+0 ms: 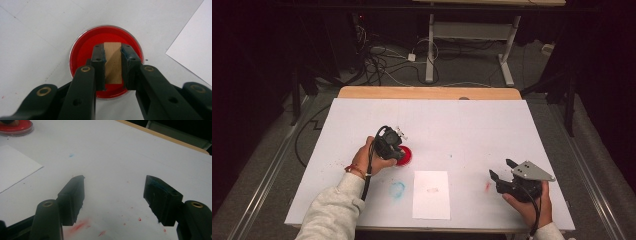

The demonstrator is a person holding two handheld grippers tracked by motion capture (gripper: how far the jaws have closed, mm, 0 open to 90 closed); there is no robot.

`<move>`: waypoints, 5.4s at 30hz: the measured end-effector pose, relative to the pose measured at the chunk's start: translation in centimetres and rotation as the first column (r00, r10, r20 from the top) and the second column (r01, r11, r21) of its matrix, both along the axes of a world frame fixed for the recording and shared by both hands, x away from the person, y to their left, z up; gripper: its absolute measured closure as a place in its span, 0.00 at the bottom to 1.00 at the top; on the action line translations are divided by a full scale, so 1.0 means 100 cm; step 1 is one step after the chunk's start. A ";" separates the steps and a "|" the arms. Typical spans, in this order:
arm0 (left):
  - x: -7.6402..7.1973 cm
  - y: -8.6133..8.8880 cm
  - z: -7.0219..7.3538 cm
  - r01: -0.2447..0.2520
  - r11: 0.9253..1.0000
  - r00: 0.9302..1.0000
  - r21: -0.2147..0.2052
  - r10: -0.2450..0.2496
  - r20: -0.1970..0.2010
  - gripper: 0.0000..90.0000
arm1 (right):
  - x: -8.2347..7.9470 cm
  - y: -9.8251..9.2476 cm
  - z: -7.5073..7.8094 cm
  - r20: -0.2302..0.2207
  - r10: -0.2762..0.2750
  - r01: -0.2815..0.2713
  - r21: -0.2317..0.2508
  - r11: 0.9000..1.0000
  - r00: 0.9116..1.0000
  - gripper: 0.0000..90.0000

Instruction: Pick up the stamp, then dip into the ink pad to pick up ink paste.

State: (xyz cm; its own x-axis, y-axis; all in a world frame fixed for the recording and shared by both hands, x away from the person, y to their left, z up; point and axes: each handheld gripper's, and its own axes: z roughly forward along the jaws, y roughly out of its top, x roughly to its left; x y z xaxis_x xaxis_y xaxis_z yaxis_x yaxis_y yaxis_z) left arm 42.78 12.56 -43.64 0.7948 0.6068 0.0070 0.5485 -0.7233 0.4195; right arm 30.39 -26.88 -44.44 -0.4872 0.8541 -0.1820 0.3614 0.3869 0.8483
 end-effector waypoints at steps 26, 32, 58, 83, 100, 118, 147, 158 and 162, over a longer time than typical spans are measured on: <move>-0.002 -0.004 -0.001 -0.016 1.000 1.000 0.018 0.016 0.017 0.82 | -0.004 -0.001 0.001 0.008 0.007 -0.007 0.000 1.000 1.000 0.37; -0.005 -0.005 -0.002 -0.030 0.999 0.999 0.019 0.029 0.033 0.82 | -0.003 0.001 0.002 0.012 0.019 -0.019 -0.005 1.000 1.000 0.37; -0.017 0.013 0.024 -0.009 0.997 0.997 -0.082 0.016 0.078 0.82 | -0.002 -0.001 0.004 0.020 0.020 -0.020 0.000 1.000 1.000 0.37; -0.046 0.003 0.048 0.106 0.983 0.989 -0.149 -0.088 0.118 0.82 | -0.003 0.003 0.004 0.022 0.062 -0.062 0.014 0.998 0.998 0.33; -0.062 -0.008 0.059 0.185 0.971 0.975 -0.152 -0.162 0.152 0.82 | -0.003 0.003 0.004 0.028 0.044 -0.045 0.020 0.999 0.999 0.29; -0.033 0.005 0.037 0.078 0.993 0.989 -0.084 -0.066 0.132 0.82 | -0.002 0.006 0.002 0.018 0.054 -0.054 0.006 0.999 0.998 0.29; 0.000 0.000 -0.003 -0.007 1.000 1.000 -0.010 0.007 0.022 0.82 | -0.002 0.009 -0.001 0.004 0.065 -0.065 -0.014 0.998 0.998 0.30; 0.004 0.005 -0.005 -0.024 0.998 1.000 -0.056 0.023 -0.014 0.82 | -0.002 0.010 -0.001 0.013 0.056 -0.056 -0.013 0.998 0.998 0.30; 0.003 0.005 -0.005 -0.024 0.998 1.000 -0.053 0.023 -0.006 0.82 | -0.003 0.010 0.000 0.027 0.055 -0.055 -0.013 0.998 0.998 0.30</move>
